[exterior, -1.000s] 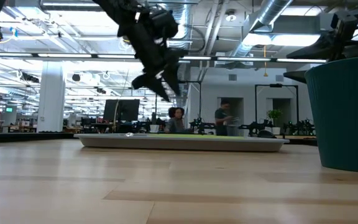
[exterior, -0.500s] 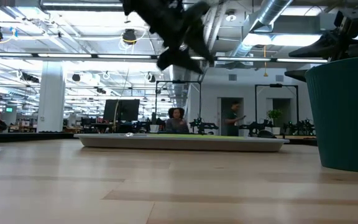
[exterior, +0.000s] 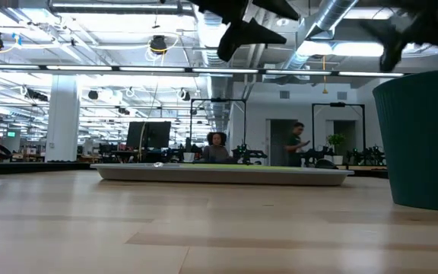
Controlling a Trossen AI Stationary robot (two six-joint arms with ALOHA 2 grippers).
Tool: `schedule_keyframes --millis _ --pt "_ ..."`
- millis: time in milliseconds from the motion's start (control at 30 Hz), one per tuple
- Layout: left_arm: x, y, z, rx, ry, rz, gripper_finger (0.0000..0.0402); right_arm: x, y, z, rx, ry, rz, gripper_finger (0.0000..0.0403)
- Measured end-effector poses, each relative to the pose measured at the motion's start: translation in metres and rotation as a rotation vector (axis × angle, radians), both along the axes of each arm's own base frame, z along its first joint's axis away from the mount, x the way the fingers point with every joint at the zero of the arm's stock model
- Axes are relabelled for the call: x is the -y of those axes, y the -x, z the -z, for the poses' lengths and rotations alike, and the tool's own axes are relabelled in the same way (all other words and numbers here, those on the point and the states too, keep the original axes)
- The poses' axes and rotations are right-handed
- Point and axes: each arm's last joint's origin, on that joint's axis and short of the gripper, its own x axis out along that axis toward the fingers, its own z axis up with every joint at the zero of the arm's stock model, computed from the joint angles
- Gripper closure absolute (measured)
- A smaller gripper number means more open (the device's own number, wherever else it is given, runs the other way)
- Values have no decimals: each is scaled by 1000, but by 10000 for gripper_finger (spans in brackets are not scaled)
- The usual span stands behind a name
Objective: Pick and place plate/cup/fork/spoon on tray
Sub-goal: Put the green cup on the gray tray to the top of the green plate
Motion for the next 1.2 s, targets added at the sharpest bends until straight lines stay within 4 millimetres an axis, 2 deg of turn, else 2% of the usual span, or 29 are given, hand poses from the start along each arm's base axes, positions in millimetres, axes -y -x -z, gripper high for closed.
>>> schedule_keyframes --millis 167,367,600,767,933,1200 --pt "-2 -2 -4 51 74 -2 216 -5 13 -34 72 75 -81 170" --pt "-9 -3 -9 97 164 91 216 -8 22 -49 -72 9 -172 170" --pt "-13 -10 -21 18 146 116 216 -9 29 -51 -206 -42 -183 170" --pt "-3 -32 -28 -92 73 171 216 -8 28 -46 -264 -17 -166 170" --pt "14 -60 -21 -155 30 241 216 -8 28 -41 -312 15 -154 170" --pt "32 -87 -1 -255 22 313 217 -8 28 -40 -321 27 -151 170"
